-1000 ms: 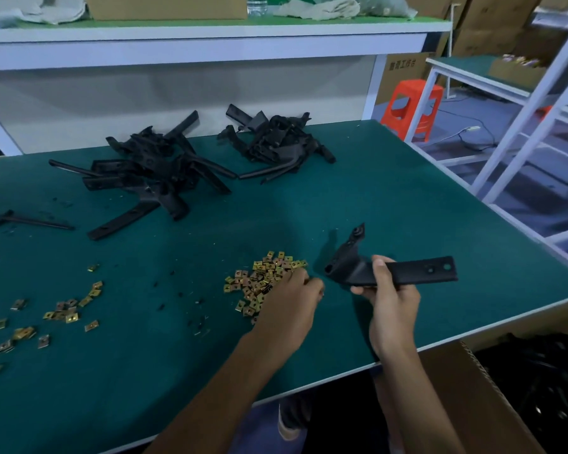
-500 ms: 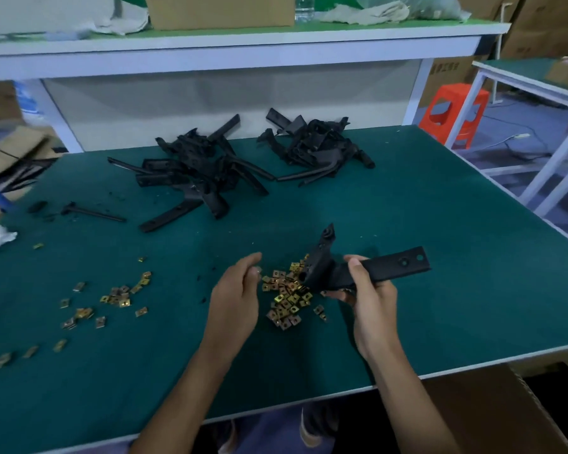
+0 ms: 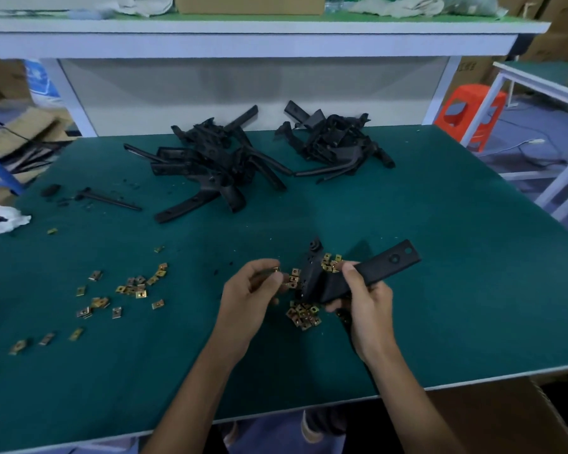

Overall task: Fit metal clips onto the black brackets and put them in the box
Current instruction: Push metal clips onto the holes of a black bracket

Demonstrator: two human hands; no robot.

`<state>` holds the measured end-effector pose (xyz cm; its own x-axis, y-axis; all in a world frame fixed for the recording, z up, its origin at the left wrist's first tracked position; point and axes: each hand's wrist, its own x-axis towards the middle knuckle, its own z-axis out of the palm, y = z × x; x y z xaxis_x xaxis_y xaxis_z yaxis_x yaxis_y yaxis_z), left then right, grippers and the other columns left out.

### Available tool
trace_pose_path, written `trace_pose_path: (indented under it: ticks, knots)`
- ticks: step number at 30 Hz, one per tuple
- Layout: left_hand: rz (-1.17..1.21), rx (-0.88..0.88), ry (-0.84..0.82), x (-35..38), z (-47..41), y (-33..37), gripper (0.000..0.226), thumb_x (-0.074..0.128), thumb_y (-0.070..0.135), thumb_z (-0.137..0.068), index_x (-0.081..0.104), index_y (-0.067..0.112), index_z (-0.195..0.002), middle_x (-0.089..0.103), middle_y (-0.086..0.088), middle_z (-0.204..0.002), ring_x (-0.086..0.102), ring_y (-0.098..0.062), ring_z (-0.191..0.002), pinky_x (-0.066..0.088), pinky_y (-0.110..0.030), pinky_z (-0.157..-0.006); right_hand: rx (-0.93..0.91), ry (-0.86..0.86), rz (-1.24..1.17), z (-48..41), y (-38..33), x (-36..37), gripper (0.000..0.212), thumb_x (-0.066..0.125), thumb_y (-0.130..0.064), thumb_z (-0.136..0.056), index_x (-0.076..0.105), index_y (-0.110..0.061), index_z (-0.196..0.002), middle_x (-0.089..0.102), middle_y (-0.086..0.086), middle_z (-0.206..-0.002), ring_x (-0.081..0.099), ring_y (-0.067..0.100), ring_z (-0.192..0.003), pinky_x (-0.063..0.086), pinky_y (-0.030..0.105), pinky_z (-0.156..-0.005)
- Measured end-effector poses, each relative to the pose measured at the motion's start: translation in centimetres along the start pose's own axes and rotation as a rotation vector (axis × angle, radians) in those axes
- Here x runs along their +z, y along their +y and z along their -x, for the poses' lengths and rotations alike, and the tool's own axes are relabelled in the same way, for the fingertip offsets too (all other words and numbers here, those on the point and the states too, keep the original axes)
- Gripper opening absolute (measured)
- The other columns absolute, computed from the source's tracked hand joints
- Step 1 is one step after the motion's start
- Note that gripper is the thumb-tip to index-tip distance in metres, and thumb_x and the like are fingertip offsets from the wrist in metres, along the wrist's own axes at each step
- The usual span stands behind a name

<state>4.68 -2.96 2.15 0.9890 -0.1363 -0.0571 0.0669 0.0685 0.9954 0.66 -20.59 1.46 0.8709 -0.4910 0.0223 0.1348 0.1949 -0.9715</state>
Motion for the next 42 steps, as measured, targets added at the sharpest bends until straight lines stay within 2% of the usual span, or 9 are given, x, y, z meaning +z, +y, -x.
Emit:
trace_pose_path:
  ticks: [3, 5, 8, 12, 15, 20, 29, 32, 42]
  knots:
    - [0.033, -0.008, -0.014, 0.2, -0.1, -0.4, 0.008, 0.062, 0.012, -0.098, 0.063, 0.016, -0.105, 0.078, 0.001, -0.099, 0.074, -0.015, -0.094, 0.055, -0.020, -0.066, -0.002, -0.022, -0.002, 0.1, 0.0, 0.0, 0.019, 0.067, -0.040, -0.087, 0.074, -0.023, -0.083, 0.067, 0.007, -0.070, 0.064, 0.024, -0.058, 0.051, 0.028, -0.047]
    - [0.036, 0.016, -0.032, 0.4, 0.2, -0.7, 0.008, 0.064, 0.013, -0.098, 0.065, 0.021, -0.098, 0.077, 0.006, -0.095, 0.071, -0.008, -0.089, 0.054, -0.020, -0.067, 0.005, -0.033, -0.007, 0.1, 0.0, 0.0, 0.023, 0.067, -0.041, -0.088, 0.074, -0.019, -0.083, 0.065, 0.008, -0.071, 0.063, 0.025, -0.058, 0.049, 0.029, -0.044]
    - [-0.081, 0.134, -0.012, 0.6, 0.6, -1.1, 0.021, 0.064, 0.014, -0.097, 0.065, 0.033, -0.088, 0.066, 0.016, -0.081, 0.058, 0.000, -0.074, 0.048, -0.015, -0.067, 0.031, -0.032, -0.007, -0.1, 0.1, -0.2, 0.030, 0.066, -0.044, -0.088, 0.074, -0.016, -0.081, 0.060, 0.011, -0.064, 0.055, 0.026, -0.047, 0.044, 0.028, -0.040]
    - [-0.174, 0.237, 0.048, 1.1, 1.6, -1.4, 0.019, 0.064, 0.017, -0.096, 0.062, 0.035, -0.092, 0.065, 0.011, -0.082, 0.057, -0.005, -0.073, 0.046, -0.015, -0.066, 0.036, -0.029, -0.007, -0.2, 0.3, -0.4, 0.031, 0.065, -0.043, -0.090, 0.074, -0.015, -0.080, 0.059, 0.011, -0.063, 0.051, 0.025, -0.043, 0.041, 0.028, -0.038]
    - [-0.151, 0.232, 0.038, 1.1, 2.3, -1.5, 0.010, 0.065, 0.022, -0.091, 0.067, 0.032, -0.092, 0.069, 0.008, -0.085, 0.064, -0.012, -0.077, 0.051, -0.019, -0.068, 0.039, -0.019, -0.021, -0.2, 0.3, -0.4, 0.031, 0.066, -0.044, -0.088, 0.076, -0.016, -0.081, 0.061, 0.008, -0.066, 0.054, 0.023, -0.046, 0.041, 0.027, -0.038]
    - [-0.178, 0.206, 0.020, 1.1, 2.3, -1.2, 0.021, 0.066, 0.010, -0.095, 0.067, 0.029, -0.102, 0.071, 0.014, -0.095, 0.066, -0.005, -0.088, 0.050, -0.014, -0.075, 0.037, -0.035, -0.019, -0.2, 0.3, -0.4, 0.030, 0.066, -0.044, -0.089, 0.076, -0.015, -0.084, 0.063, 0.009, -0.070, 0.055, 0.024, -0.049, 0.044, 0.027, -0.041]
    - [-0.130, 0.226, -0.040, 1.0, 2.1, -1.1, 0.027, 0.060, 0.008, -0.098, 0.071, 0.032, -0.101, 0.072, 0.014, -0.090, 0.063, -0.003, -0.081, 0.048, -0.014, -0.073, -0.005, -0.111, 0.018, 0.0, 0.0, -0.2, 0.029, 0.068, -0.046, -0.089, 0.077, -0.017, -0.091, 0.066, 0.009, -0.070, 0.060, 0.021, -0.054, 0.048, 0.026, -0.045]
    - [-0.107, 0.201, -0.066, 1.0, 1.9, -1.2, 0.028, 0.060, 0.006, -0.098, 0.070, 0.032, -0.102, 0.071, 0.013, -0.091, 0.064, -0.008, -0.084, 0.050, -0.017, -0.076, -0.003, -0.109, 0.026, 0.0, -0.1, -0.2, 0.031, 0.068, -0.046, -0.089, 0.077, -0.016, -0.092, 0.066, 0.011, -0.071, 0.059, 0.023, -0.055, 0.048, 0.028, -0.046]
    - [-0.055, 0.147, -0.161, 0.6, 1.6, -1.4, 0.026, 0.062, 0.005, -0.095, 0.069, 0.028, -0.107, 0.072, 0.008, -0.096, 0.065, -0.007, -0.088, 0.052, -0.020, -0.078, 0.006, -0.106, 0.051, 0.0, -0.1, -0.4, 0.024, 0.066, -0.037, -0.094, 0.078, -0.016, -0.091, 0.064, 0.012, -0.069, 0.058, 0.025, -0.052, 0.048, 0.030, -0.045]
